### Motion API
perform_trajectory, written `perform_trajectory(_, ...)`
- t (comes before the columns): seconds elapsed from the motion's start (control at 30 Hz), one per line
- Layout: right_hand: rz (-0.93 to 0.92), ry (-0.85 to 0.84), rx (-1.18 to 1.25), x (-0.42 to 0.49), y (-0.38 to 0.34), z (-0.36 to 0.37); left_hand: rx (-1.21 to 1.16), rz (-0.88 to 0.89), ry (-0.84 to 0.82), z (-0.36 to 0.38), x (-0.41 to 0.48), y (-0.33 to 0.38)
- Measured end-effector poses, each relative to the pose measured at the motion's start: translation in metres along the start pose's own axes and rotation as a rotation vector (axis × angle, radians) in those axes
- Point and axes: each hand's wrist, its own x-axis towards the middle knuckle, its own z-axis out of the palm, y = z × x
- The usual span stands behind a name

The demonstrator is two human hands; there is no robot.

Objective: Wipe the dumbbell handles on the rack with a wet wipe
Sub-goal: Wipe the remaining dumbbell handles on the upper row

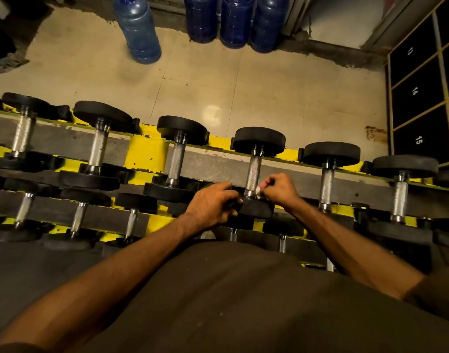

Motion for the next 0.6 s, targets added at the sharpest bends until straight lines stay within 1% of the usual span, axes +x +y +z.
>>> perform_trajectory(0.07, 0.143, -0.053, 0.164, 0.008, 0.004, 0.01, -0.003, -0.009, 0.003, 0.001, -0.001, 0.0)
perform_trajectory(0.1, 0.187, -0.092, 0.192, 0.013, 0.005, 0.012, -0.003, -0.011, 0.004, 0.001, -0.001, 0.0)
perform_trajectory(0.13, 0.212, -0.147, 0.176, 0.016, 0.003, 0.013, -0.003, -0.011, 0.005, 0.001, -0.001, 0.001)
perform_trajectory(0.2, 0.22, -0.262, 0.065, 0.021, -0.002, 0.008, -0.01, -0.006, 0.007, 0.001, -0.001, 0.003)
perform_trajectory(0.23, 0.224, -0.285, 0.035, 0.023, -0.006, 0.003, -0.013, -0.003, 0.007, 0.001, -0.001, 0.003)
perform_trajectory(0.27, 0.237, -0.272, 0.061, 0.026, -0.008, -0.001, -0.012, 0.0, 0.005, 0.0, -0.001, 0.003)
perform_trajectory(0.3, 0.252, -0.217, 0.165, 0.03, -0.009, -0.006, -0.012, 0.002, 0.004, -0.001, -0.001, 0.003)
perform_trajectory(0.33, 0.277, -0.13, 0.349, 0.034, -0.011, -0.01, -0.014, 0.003, 0.002, -0.001, -0.001, 0.002)
perform_trajectory(0.4, 0.319, 0.046, 0.795, 0.039, -0.017, -0.017, -0.019, 0.007, 0.001, -0.001, -0.001, 0.002)
perform_trajectory(0.43, 0.308, 0.093, 0.92, 0.039, -0.021, -0.018, -0.02, 0.01, 0.003, -0.002, -0.001, 0.003)
perform_trajectory(0.47, 0.292, 0.103, 0.923, 0.037, -0.025, -0.017, -0.019, 0.013, 0.005, -0.002, -0.001, 0.003)
perform_trajectory(0.5, 0.292, 0.085, 0.849, 0.035, -0.025, -0.014, -0.018, 0.014, 0.004, -0.002, -0.001, 0.003)
perform_trajectory(0.53, 0.307, 0.039, 0.746, 0.031, -0.024, -0.012, -0.017, 0.012, 0.003, -0.001, -0.001, 0.003)
perform_trajectory(0.6, 0.38, -0.121, 0.561, 0.024, -0.015, -0.01, -0.012, 0.008, 0.002, 0.0, -0.001, 0.001)
